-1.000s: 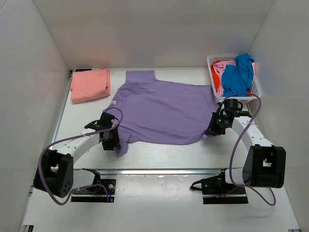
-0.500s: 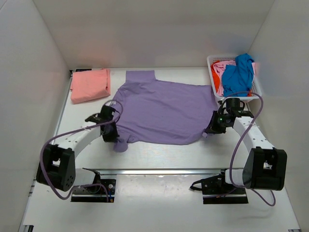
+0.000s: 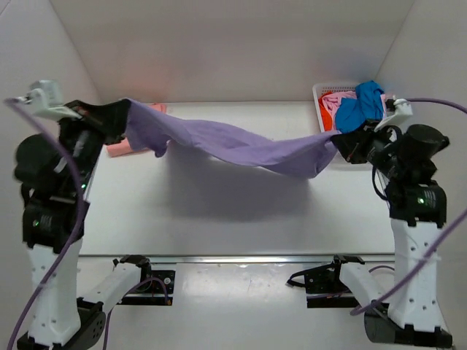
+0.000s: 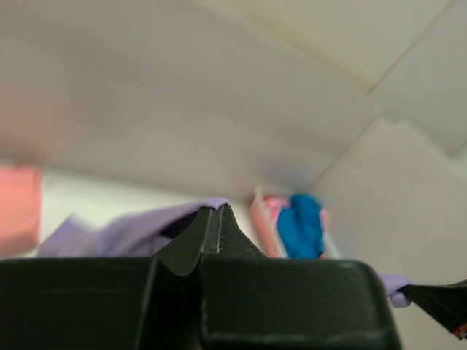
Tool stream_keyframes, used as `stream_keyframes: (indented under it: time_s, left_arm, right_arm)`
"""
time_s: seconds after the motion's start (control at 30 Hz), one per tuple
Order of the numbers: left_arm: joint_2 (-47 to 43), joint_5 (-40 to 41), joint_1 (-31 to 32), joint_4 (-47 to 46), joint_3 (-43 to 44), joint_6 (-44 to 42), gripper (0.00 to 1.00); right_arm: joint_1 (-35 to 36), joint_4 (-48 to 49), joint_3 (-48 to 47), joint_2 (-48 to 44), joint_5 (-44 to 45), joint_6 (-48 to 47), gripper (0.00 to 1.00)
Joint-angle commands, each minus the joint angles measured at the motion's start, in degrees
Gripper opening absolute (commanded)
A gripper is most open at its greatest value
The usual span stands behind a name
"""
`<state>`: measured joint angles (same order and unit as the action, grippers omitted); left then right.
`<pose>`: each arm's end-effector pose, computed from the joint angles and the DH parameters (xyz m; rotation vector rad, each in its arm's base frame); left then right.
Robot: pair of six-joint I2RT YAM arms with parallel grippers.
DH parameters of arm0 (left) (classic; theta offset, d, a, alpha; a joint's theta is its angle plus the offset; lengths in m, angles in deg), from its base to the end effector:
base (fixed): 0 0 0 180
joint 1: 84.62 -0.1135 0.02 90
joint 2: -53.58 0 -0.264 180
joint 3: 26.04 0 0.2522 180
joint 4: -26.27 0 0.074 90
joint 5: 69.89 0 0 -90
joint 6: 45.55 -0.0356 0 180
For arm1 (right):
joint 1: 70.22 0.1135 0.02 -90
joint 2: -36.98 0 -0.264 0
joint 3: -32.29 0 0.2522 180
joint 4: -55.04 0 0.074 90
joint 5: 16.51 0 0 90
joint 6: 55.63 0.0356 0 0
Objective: Fold and stack the t-shirts
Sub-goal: Flatten out the tshirt
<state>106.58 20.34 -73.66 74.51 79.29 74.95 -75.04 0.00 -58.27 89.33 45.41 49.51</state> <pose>0.1223 -0.0235 0.5318 -0.2623 1.5041 -0.5776 0.1586 0.0034 0.4480 -0.0175 1.8687 0.5803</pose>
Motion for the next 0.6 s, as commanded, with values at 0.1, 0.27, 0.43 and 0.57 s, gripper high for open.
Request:
stream_keyframes:
  time_s: [0.1,0.27,0.43,0.57]
  left_arm:
    - [2.2,-3.0,1.1,1.9,9.8,0.4,0.0]
    - [7.5,-9.3,-1.0,0.7,4.9,-0.8,0.0]
    - [18.4,-12.0,-4.1,-0.4,-2.5,-3.5,0.0]
    - [29.4,-13.1,-6.9,-0.9,2.9,-5.2,0.0]
  right_arm:
    - [3.3,-1.4,-9.1,-0.5,0.2,2.3,0.0]
    - [2.7,-1.4,-6.4,8.1,-3.2,2.2,0.0]
    - [4.0,-1.3,-5.5,20.9,-0.8,-0.3,0.0]
    - [4.4,0.6,-10.9,33.7,1.3,-2.1,0.0]
